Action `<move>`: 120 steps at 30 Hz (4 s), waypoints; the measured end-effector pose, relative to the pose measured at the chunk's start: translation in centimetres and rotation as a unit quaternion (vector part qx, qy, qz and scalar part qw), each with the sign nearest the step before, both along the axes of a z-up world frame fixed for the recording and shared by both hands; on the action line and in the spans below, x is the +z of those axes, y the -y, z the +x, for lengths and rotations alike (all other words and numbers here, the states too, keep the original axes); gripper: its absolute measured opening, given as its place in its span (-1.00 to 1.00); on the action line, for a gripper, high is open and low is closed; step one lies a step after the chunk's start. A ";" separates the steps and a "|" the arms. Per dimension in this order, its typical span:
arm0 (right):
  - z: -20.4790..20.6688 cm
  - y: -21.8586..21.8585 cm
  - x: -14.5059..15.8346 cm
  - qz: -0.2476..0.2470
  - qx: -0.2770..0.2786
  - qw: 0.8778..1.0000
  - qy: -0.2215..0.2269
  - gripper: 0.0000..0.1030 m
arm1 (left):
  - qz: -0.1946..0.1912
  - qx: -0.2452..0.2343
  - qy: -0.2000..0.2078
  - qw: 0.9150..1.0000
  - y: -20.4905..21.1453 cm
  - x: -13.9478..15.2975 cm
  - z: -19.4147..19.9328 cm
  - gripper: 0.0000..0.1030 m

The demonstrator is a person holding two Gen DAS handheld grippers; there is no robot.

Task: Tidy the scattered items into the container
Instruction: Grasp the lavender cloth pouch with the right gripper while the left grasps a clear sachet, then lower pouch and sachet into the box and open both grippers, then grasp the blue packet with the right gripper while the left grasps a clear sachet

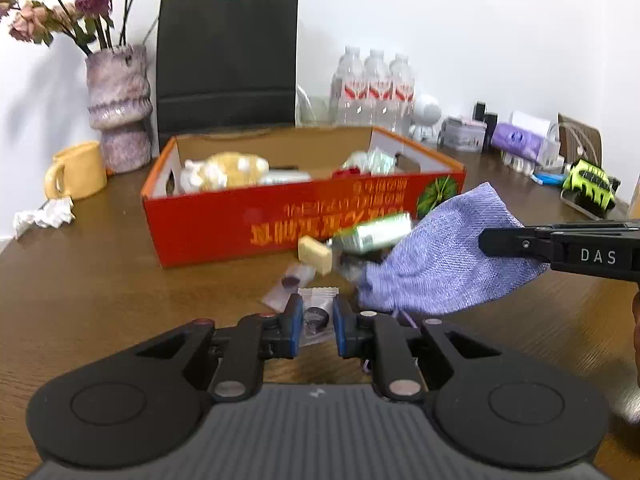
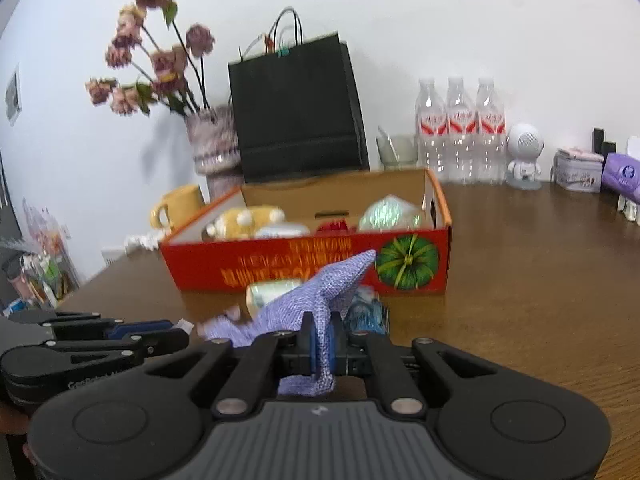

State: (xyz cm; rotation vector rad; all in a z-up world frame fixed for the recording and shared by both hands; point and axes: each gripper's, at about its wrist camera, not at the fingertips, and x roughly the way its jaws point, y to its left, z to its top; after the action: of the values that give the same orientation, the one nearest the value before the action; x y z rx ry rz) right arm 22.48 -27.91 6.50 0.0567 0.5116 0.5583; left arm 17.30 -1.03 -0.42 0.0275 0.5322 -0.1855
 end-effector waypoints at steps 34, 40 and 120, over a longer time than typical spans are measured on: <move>18.7 -5.0 2.7 0.041 -0.031 0.999 0.015 -0.91 | -0.057 0.052 0.038 0.996 -3.4 4.7 17.9 -0.68; 20.5 -5.7 1.3 0.021 -0.030 0.999 -0.003 -0.90 | -0.051 0.056 0.022 0.997 -3.7 3.7 19.4 -0.65; 6.0 -3.0 -3.5 -0.100 0.002 0.995 -0.022 -0.75 | 0.021 0.007 -0.048 0.999 -0.9 -2.6 6.9 -0.67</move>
State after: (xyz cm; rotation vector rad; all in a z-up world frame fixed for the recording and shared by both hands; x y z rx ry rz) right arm 28.45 -24.87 3.02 -0.1232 0.6091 0.5083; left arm 24.17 -0.11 -3.00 0.0559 0.6323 -0.1618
